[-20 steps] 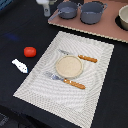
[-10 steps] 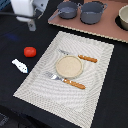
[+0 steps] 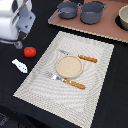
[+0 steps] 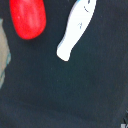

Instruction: Place the pan onto the stove and place the fish and sausage into the pan.

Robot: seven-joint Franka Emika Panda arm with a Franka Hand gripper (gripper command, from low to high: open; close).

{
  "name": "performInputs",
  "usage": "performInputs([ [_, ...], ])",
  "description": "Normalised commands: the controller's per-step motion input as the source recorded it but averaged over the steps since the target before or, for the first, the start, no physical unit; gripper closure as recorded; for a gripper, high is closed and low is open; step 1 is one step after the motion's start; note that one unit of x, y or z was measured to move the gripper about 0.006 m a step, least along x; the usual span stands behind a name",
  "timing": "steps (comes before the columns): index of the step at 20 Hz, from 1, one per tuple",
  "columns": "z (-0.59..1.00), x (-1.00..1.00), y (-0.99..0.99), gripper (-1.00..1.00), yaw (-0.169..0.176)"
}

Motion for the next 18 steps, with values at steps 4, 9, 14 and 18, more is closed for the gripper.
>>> performInputs([
  [4,-0.31,0.14,-0.34,-1.00,-0.085],
  [9,-0.33,0.05,-0.09,-1.00,-0.098],
  [14,-0.25,0.09,-0.01,-1.00,-0.094],
  [18,-0.32,0.09,-0.06,-1.00,-0.106],
])
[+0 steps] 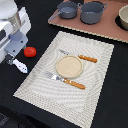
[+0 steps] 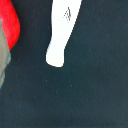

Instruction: Place the pan onto the stove and place the fish and sausage into the pan.

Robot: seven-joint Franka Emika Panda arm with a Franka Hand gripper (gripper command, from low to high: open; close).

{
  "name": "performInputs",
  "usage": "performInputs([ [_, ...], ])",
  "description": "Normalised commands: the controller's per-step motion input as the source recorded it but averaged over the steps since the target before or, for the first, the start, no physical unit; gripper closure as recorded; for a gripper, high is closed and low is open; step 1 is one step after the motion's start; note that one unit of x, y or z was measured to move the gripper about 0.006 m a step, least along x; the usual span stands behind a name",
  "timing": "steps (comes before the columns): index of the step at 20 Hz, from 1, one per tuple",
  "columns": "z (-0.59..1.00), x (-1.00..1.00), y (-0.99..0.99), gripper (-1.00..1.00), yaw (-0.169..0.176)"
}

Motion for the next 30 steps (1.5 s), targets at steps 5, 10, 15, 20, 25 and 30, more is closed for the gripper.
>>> performInputs([
  [5,-0.40,0.09,-0.06,-1.00,-0.118],
  [10,-0.45,-0.02,0.00,-1.00,-0.050],
  [15,-0.45,-0.15,0.00,-1.00,-0.003],
  [20,-0.41,-0.17,0.00,-1.00,0.000],
  [25,-0.37,-0.15,0.01,1.00,0.000],
  [30,-0.31,-0.14,0.00,1.00,0.000],
])
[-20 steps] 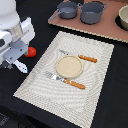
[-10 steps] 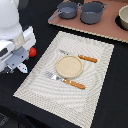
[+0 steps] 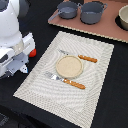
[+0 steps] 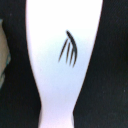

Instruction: Place the pan onto the stove and place the fish and sausage into the pan.

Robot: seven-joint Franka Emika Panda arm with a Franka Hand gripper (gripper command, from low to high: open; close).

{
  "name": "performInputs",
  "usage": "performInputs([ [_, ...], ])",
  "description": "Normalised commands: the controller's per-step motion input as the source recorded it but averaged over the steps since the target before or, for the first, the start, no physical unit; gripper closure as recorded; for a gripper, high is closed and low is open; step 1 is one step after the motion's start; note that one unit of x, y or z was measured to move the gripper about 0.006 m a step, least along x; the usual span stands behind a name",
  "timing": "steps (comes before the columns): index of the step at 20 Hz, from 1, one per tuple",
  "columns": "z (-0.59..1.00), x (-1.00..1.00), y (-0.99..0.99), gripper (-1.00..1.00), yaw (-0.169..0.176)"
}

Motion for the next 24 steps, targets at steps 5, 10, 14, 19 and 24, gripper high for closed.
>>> performInputs([
  [5,-0.30,-0.14,0.00,1.00,0.000],
  [10,-0.20,-0.08,0.00,1.00,0.000],
  [14,0.61,0.00,0.00,1.00,0.002],
  [19,1.00,0.09,0.00,1.00,0.000],
  [24,1.00,0.34,0.28,1.00,0.008],
])
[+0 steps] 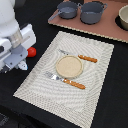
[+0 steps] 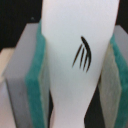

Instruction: Place the pan onto the stove and place the fish and sausage into the pan.

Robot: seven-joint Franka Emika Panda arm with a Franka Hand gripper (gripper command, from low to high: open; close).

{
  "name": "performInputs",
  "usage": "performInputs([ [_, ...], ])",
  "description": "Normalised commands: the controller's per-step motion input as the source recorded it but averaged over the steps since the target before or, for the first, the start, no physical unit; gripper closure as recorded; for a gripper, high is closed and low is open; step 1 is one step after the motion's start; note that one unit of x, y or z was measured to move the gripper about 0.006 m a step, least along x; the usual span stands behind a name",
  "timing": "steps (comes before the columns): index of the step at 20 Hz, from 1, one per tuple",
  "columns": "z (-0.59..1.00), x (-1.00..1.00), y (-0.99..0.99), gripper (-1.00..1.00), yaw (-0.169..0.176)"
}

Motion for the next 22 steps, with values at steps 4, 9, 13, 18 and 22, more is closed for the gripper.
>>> performInputs([
  [4,0.97,0.47,0.71,1.00,0.032],
  [9,0.72,0.53,0.98,1.00,0.032],
  [13,0.57,0.49,0.99,1.00,0.031],
  [18,0.32,0.42,1.00,1.00,0.034],
  [22,0.14,0.37,1.00,1.00,0.026],
])
